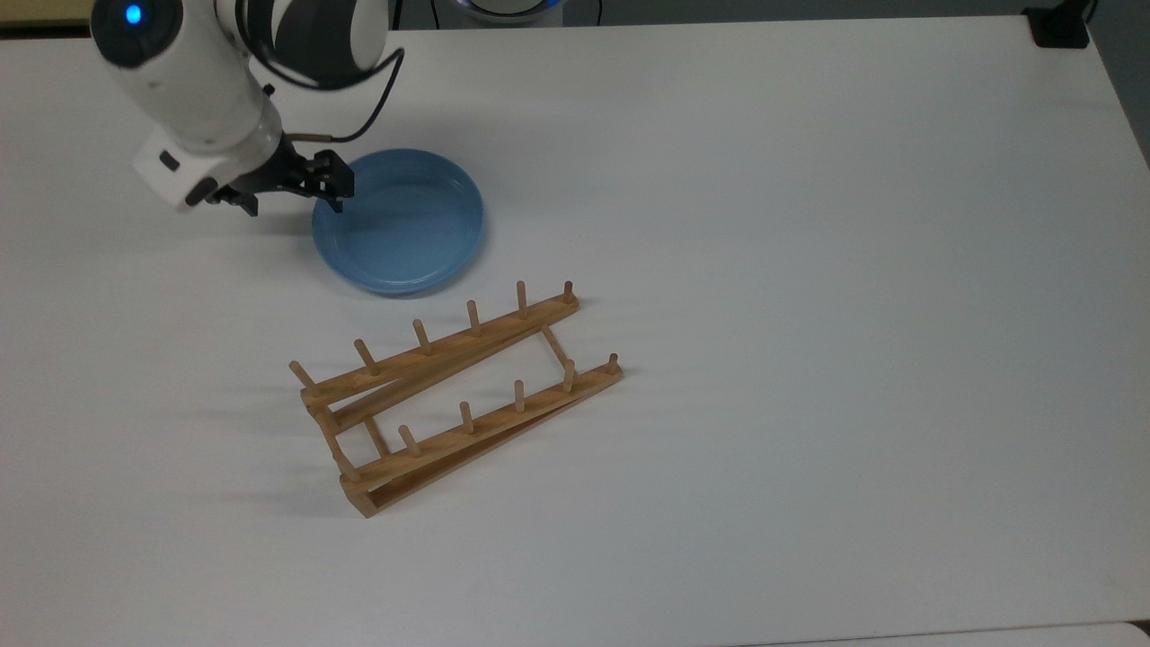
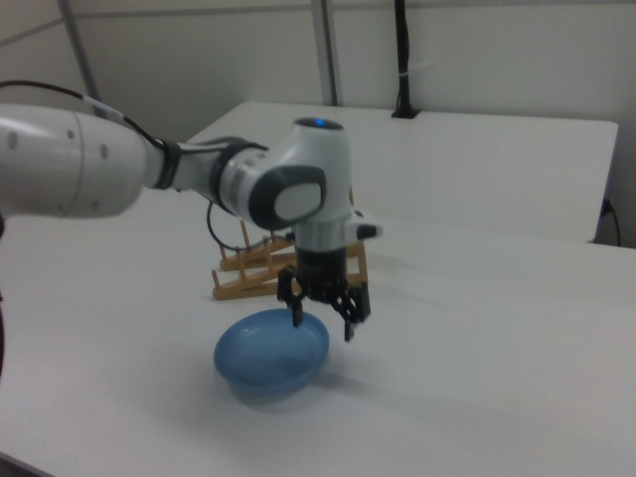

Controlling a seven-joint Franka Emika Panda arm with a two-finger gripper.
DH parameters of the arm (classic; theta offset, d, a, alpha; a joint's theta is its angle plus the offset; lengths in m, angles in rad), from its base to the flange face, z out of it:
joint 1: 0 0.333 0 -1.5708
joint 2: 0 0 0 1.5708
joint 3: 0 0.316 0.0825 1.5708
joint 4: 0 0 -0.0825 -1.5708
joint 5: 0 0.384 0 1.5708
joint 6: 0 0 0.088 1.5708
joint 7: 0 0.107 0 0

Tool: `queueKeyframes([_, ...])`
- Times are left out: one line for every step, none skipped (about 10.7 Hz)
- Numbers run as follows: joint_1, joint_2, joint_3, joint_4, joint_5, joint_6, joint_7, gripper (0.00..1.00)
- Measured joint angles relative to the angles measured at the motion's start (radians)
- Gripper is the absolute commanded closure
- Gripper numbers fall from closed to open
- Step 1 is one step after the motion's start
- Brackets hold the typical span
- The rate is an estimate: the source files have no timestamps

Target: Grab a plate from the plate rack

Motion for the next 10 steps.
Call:
queueKeyframes([0.020, -0.047, 0.000, 0.003, 0.000, -0.012, 0.060, 0.00])
queueKeyframes([0.048, -0.103, 0.001, 0.006, -0.001, -0.057, 0.136, 0.00])
queueKeyframes([0.083, -0.166, 0.005, 0.008, -0.009, -0.126, 0.211, 0.00])
queueKeyframes([0.115, -0.224, 0.023, 0.007, -0.035, -0.190, 0.291, 0.00])
queueKeyframes([0.137, -0.270, 0.061, 0.005, -0.066, -0.232, 0.374, 0.00])
queueKeyframes([0.152, -0.299, 0.104, 0.001, -0.100, -0.252, 0.443, 0.00])
queueKeyframes([0.175, -0.312, 0.135, -0.002, -0.133, -0.261, 0.494, 0.00])
queueKeyframes([0.194, -0.317, 0.150, -0.004, -0.150, -0.262, 0.533, 0.00])
queueKeyframes([0.204, -0.318, 0.151, -0.004, -0.154, -0.262, 0.560, 0.00])
queueKeyframes([0.204, -0.317, 0.151, -0.005, -0.154, -0.263, 0.568, 0.00])
